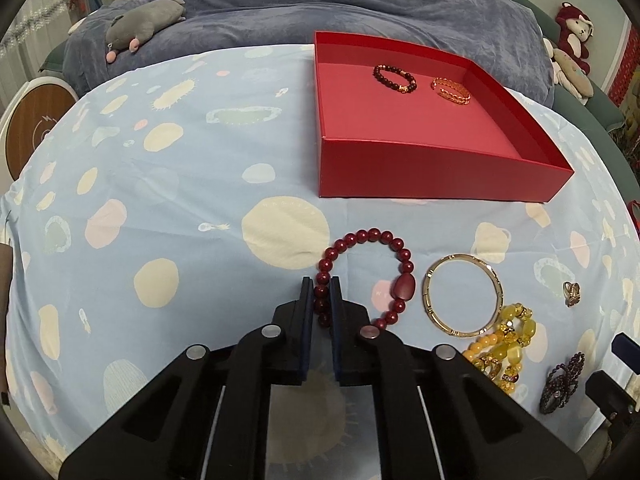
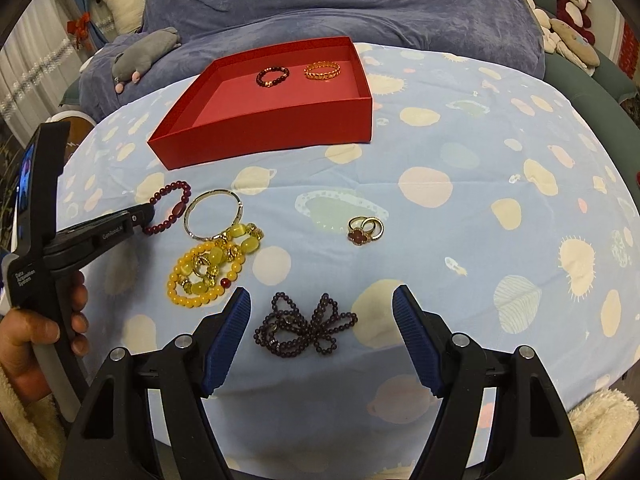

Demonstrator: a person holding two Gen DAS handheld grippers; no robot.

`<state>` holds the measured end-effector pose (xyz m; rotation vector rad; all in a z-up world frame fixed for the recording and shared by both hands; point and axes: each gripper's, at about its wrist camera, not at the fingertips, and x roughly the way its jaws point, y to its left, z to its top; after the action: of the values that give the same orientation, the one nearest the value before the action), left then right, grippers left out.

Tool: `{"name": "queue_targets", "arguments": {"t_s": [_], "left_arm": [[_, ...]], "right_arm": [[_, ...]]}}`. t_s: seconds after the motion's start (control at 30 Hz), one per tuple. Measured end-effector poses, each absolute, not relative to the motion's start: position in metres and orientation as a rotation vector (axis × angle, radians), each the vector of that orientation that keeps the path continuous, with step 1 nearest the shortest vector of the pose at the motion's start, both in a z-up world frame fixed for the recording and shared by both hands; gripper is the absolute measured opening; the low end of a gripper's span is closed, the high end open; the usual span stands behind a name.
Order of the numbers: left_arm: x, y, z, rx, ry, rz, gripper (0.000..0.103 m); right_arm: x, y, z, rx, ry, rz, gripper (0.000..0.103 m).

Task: Organize jewelry
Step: 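Move left tool to dark red bracelet while right tool reaches purple bead strand, then close left tool on dark red bracelet while right tool grips purple bead strand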

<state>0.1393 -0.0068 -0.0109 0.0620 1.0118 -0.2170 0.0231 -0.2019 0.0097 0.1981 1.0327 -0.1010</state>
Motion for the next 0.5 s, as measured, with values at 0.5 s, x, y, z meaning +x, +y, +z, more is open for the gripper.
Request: {"name": "queue_targets", "arguments": {"t_s": [0.5], "left_arm": [[0.082, 0.007, 0.0, -0.011, 1.031, -0.228, 0.008]], "right_arm": [[0.016, -0.201, -0.013, 0.25, 1.067, -0.087, 0.058]]}}
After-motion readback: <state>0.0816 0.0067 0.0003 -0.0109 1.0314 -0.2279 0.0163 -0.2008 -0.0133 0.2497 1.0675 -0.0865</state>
